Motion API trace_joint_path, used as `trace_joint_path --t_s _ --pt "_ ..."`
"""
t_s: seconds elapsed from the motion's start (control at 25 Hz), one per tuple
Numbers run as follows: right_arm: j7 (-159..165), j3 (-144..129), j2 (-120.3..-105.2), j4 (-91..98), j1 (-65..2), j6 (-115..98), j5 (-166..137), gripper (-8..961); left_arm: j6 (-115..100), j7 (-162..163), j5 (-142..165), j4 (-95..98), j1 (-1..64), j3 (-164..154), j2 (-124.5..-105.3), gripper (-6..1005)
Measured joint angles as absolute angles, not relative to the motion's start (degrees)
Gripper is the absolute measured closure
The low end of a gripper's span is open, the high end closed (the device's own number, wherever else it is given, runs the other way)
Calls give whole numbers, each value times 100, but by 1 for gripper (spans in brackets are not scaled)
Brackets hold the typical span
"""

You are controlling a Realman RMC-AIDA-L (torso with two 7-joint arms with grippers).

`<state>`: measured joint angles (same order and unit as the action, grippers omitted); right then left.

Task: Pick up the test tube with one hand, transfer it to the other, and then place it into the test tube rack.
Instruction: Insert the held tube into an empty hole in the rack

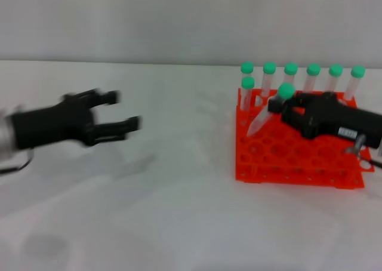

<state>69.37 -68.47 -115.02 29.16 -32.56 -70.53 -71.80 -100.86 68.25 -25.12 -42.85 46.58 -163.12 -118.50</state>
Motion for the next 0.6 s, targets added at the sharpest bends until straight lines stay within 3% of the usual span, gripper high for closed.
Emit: trace_joint_path --t_s 0.2,0.4,0.6 --pt "6935 -6531 -11473 3123 -3226 -7045 -7183 736 -10057 6288 -3703 -3892 3460 -16310 -11886 105" --pt "6904 -6339 -11386 3174 -3213 -6888 -7215 735 -9908 5649 -4483 -3218 2661 -16305 -11887 105" --pt "6669 -6346 -11441 3185 -3248 -6370 -7218 734 -9602 5292 -4725 -2732 2299 -16287 -11894 105"
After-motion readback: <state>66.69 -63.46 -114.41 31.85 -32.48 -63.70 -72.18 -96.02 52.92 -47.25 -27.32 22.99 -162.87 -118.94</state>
